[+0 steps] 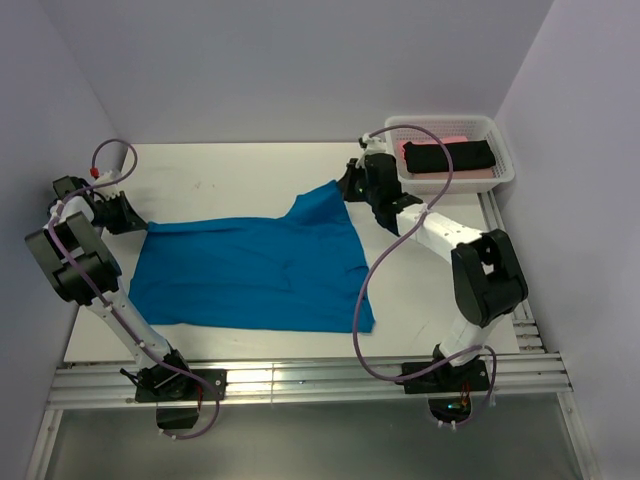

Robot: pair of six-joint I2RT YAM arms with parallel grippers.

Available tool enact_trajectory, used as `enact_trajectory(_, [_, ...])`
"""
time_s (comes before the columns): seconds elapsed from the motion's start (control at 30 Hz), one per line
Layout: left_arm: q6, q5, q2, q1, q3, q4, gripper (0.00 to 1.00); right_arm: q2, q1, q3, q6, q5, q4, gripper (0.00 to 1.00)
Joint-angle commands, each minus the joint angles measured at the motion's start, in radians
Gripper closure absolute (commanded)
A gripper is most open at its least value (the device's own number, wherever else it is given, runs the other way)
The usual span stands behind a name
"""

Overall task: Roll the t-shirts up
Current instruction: Fold the tshirt

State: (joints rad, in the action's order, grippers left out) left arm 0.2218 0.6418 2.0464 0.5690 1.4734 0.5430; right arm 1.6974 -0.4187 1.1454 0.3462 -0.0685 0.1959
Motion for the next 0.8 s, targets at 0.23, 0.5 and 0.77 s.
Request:
enact_trajectory(0.23, [0.021, 0.019, -0.061, 0.008, -0.005, -0.005, 1.00, -0.114, 0.011, -0.088, -0.022, 0.055, 0.043, 1.00])
enact_trajectory(0.5, [0.033, 0.024, -0.072, 0.012, -0.019, -0.005, 1.00, -0.160, 0.014, -0.124, -0.027, 0.039, 0.054, 1.00])
enact_trajectory(0.77, [0.047, 0.045, -0.097, 0.028, -0.048, -0.005, 1.00, -0.203, 0.012, -0.177, -0.029, 0.027, 0.073, 1.00])
